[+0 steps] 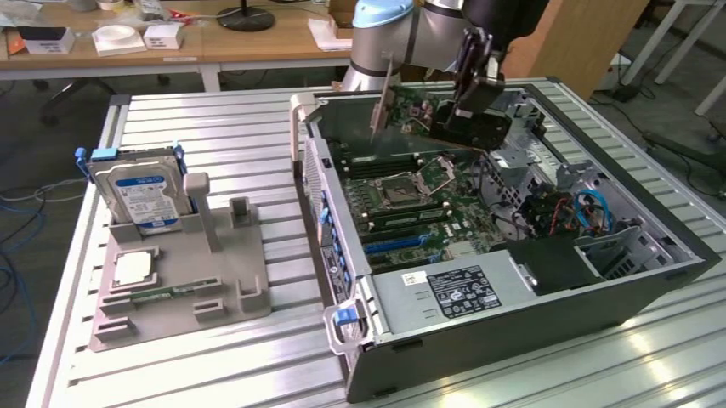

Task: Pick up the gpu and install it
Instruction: 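Insert the gpu into the slot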

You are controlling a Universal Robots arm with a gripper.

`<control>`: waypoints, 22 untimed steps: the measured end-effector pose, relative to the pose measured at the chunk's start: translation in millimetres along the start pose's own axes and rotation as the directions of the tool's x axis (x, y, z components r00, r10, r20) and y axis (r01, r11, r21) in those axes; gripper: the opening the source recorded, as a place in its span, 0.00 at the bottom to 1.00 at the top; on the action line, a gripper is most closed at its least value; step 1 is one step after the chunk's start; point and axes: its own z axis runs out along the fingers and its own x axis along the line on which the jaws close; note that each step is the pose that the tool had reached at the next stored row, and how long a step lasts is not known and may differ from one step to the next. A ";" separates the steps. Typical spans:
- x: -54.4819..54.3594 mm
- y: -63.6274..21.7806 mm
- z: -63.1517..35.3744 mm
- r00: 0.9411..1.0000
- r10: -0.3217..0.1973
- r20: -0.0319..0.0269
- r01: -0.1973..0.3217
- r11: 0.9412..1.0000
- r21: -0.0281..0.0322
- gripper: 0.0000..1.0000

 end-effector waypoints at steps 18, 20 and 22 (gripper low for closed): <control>0.4 0.1 6.2 0.983 -0.182 -0.005 0.183 0.983 0.017 0.27; 0.5 0.3 7.6 0.982 -0.191 -0.003 0.191 0.981 0.023 0.27; 0.6 0.3 9.3 0.977 -0.213 -0.002 0.213 0.977 0.023 0.27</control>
